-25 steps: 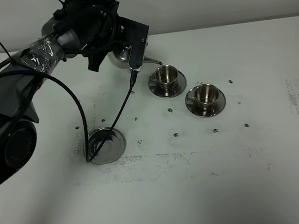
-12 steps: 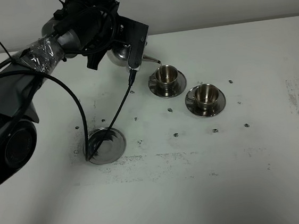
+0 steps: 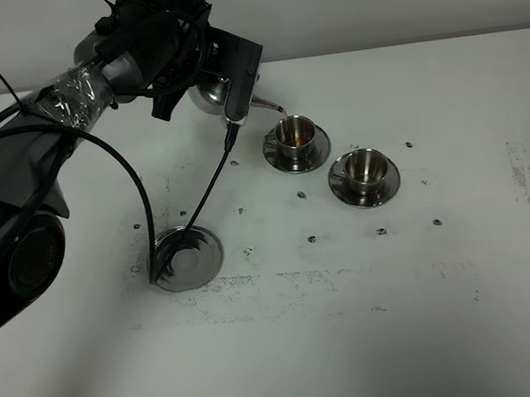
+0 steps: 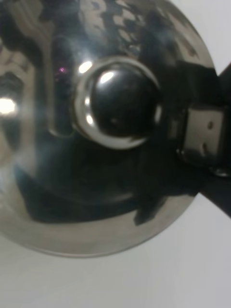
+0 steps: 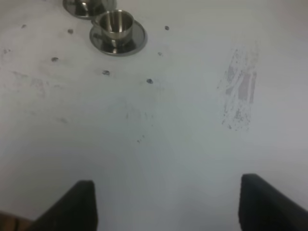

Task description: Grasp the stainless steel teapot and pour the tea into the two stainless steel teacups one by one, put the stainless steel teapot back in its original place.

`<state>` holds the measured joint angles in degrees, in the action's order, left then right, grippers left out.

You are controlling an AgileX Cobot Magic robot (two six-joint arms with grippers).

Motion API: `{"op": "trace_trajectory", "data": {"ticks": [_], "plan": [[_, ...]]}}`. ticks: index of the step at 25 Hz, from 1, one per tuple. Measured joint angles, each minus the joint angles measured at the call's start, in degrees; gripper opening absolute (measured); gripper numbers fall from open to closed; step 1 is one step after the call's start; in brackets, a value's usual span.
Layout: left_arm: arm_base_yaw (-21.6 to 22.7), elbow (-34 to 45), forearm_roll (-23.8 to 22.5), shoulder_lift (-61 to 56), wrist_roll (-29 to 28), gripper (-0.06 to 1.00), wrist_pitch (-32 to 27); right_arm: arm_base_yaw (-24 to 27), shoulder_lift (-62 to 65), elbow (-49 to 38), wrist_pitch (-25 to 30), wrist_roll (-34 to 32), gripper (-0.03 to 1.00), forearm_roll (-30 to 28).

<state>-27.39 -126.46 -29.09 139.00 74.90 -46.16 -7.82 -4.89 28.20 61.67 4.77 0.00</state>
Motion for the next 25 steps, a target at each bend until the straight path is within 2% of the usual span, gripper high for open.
{"op": "trace_trajectory", "data": {"ticks": [25], "plan": [[-0.4, 0.0, -0.7, 0.0, 1.3, 0.17, 1.7, 0.0, 0.0, 0.0, 0.0, 0.0, 0.59, 0.0]]}}
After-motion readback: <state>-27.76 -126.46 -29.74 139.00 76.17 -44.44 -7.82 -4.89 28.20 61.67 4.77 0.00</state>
